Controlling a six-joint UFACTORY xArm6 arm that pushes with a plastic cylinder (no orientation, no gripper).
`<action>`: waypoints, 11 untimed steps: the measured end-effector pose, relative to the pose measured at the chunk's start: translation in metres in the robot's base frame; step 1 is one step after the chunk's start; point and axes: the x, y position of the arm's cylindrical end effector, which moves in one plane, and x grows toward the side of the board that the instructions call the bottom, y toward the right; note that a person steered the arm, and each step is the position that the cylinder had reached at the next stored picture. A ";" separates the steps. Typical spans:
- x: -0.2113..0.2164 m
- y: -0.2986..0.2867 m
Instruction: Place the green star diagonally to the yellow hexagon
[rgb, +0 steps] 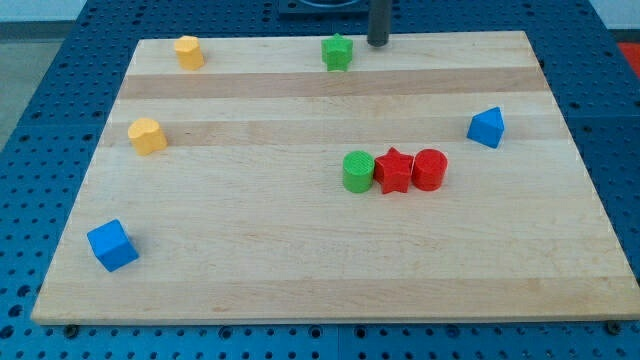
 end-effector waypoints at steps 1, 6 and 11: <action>0.000 -0.021; 0.077 -0.107; 0.087 -0.097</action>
